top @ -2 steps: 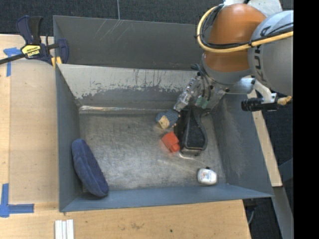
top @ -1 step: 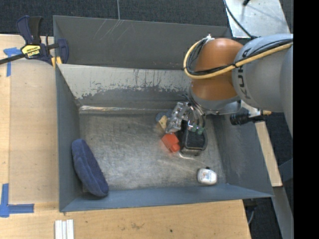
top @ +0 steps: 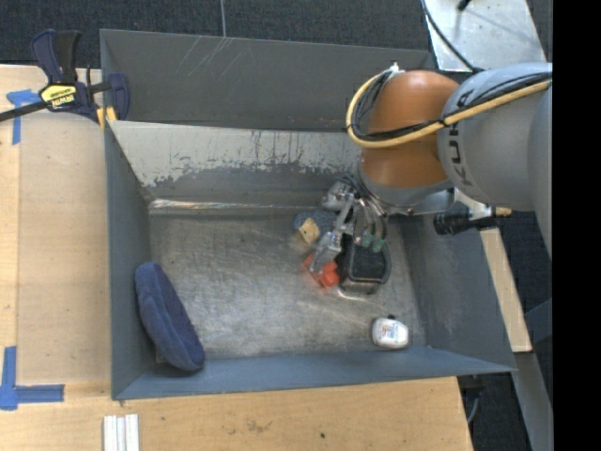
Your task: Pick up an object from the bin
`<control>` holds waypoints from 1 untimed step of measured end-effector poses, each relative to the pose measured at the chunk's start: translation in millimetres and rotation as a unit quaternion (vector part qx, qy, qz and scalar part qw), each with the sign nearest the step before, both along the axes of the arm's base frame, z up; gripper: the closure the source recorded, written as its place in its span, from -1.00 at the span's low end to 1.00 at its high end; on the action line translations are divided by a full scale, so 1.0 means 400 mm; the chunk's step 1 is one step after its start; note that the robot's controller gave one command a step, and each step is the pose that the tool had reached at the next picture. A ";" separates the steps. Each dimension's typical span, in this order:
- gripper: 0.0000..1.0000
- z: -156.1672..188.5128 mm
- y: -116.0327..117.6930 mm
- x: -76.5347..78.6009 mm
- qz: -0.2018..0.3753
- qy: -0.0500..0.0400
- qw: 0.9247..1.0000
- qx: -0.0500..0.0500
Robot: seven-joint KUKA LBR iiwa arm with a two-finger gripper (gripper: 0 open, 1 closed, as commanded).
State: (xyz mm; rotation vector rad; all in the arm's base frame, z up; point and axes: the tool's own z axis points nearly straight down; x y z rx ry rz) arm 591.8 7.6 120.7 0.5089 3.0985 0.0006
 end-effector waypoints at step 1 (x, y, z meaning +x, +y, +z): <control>-1.00 -0.063 0.000 0.035 -0.069 -0.016 0.998 0.002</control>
Offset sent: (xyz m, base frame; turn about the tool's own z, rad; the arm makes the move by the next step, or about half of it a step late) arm 0.0072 -0.0016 -0.0507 0.1552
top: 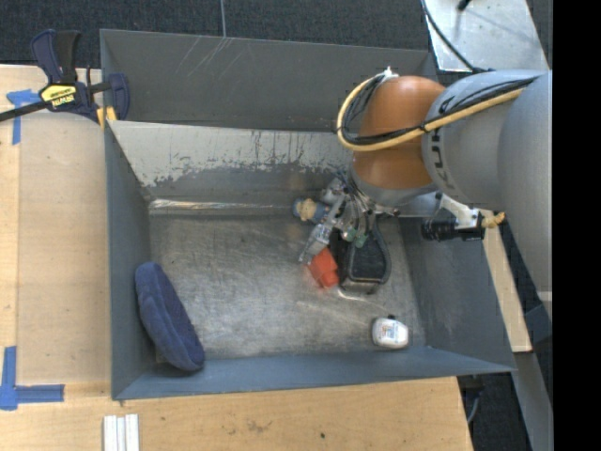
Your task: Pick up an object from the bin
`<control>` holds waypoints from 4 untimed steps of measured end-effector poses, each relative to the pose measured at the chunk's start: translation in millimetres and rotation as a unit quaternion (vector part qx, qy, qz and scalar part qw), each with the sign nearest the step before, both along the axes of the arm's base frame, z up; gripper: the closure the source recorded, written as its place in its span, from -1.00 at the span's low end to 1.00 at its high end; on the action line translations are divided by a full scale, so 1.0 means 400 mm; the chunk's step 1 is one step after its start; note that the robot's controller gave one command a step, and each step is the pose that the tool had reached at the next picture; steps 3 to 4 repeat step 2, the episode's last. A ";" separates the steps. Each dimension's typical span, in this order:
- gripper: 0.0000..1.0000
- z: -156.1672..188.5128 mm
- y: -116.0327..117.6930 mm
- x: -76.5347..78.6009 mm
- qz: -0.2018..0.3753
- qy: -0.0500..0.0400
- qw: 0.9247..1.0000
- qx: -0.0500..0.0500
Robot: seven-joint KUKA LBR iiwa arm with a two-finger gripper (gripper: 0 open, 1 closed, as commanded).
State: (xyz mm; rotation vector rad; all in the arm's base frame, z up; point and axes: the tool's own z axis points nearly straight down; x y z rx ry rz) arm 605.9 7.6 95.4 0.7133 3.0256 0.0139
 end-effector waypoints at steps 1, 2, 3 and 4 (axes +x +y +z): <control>1.00 -0.026 -0.003 -0.020 -0.001 0.014 1.000 0.000; 1.00 0.366 0.017 -0.012 0.059 0.011 0.998 -0.002; 1.00 0.366 0.017 -0.012 0.059 0.011 0.998 -0.002; 1.00 0.366 0.017 -0.012 0.059 0.011 0.998 -0.002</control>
Offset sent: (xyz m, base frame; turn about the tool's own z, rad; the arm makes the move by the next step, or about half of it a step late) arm 0.0000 0.0000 0.0000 0.0000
